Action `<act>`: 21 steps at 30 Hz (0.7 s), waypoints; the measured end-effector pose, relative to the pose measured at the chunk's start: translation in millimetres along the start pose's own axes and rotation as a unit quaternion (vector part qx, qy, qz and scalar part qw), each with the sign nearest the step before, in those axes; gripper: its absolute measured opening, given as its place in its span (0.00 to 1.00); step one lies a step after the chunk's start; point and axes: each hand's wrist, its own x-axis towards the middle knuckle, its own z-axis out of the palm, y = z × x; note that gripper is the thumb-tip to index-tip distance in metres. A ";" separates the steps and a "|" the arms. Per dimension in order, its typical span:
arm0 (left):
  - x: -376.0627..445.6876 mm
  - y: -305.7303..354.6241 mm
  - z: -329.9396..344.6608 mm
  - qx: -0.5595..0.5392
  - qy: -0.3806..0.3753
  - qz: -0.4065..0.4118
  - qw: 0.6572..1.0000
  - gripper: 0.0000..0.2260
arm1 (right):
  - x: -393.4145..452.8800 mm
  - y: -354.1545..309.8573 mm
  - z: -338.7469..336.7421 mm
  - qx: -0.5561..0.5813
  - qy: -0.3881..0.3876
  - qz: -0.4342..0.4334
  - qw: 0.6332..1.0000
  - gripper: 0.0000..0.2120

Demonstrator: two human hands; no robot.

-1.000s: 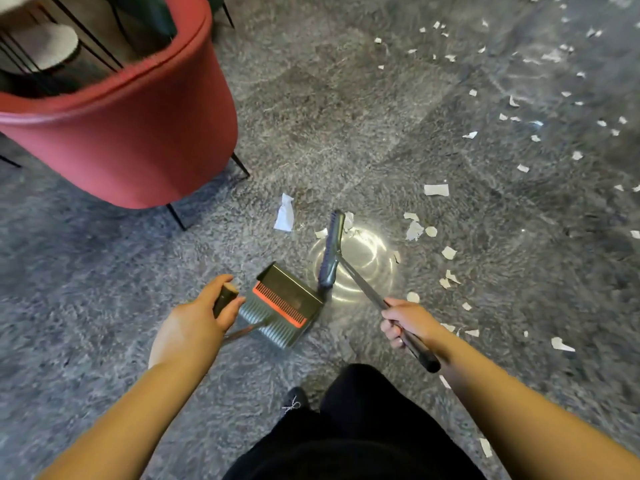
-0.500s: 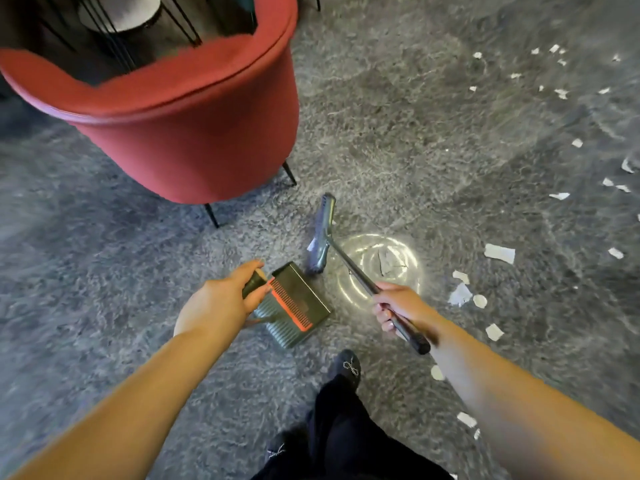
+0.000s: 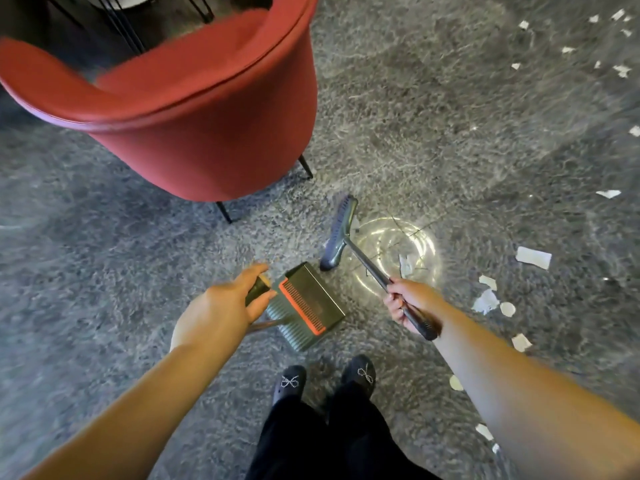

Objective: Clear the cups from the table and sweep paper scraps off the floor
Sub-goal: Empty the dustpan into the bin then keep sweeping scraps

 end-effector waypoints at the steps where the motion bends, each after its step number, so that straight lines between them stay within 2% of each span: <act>1: 2.3 -0.6 -1.1 0.006 -0.005 0.003 1.000 0.25 | -1.2 8.2 -7.7 0.012 0.006 0.003 1.000 0.09; 5: 6.0 -4.3 -2.6 -0.015 -0.016 -0.001 1.000 0.23 | -14.1 49.3 -32.9 0.044 0.038 0.011 0.998 0.12; 10: 12.7 3.1 -0.5 -0.030 -0.052 0.044 0.997 0.22 | -36.6 110.7 -40.9 0.072 0.088 -0.021 0.993 0.12; 15: 24.2 20.6 -0.7 -0.013 -0.089 0.129 0.988 0.22 | -51.4 153.1 -47.2 0.148 0.127 -0.047 0.980 0.17; 21: 21.8 76.4 10.9 0.003 -0.130 0.242 0.962 0.20 | -82.6 203.9 -79.7 0.219 0.192 -0.074 0.954 0.22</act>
